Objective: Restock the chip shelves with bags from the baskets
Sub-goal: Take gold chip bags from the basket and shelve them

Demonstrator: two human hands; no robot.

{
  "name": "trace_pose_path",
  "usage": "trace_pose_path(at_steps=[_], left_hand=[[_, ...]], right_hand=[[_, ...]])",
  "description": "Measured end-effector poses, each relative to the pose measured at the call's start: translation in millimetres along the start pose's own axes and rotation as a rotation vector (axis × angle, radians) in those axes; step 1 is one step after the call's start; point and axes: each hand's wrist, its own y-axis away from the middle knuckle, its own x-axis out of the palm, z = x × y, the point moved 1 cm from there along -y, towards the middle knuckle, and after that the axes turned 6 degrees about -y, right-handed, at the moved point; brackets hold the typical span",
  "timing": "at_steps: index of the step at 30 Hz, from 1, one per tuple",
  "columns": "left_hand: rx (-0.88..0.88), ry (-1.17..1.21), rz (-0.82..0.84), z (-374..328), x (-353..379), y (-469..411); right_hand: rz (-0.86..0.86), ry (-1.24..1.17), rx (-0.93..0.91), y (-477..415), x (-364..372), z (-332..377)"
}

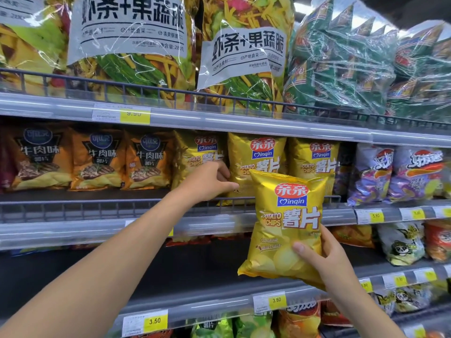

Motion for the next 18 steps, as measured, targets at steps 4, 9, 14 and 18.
trace_pose_path(at_steps=[4, 9, 14, 18], left_hand=[[-0.023, -0.026, -0.016, -12.7, 18.5, -10.9], [0.008, -0.011, -0.011, -26.9, 30.8, -16.8], [0.013, 0.016, 0.002, -26.0, 29.2, -17.0], [0.032, 0.047, -0.036, -11.4, 15.9, -1.3]], right_hand=[[-0.020, 0.028, -0.002, 4.0, -16.1, 2.5], [-0.024, 0.050, -0.027, 4.9, -30.7, 7.7], [0.007, 0.052, -0.048, 1.7, -27.9, 14.0], [0.034, 0.034, -0.091, -3.6, -10.6, 19.2]])
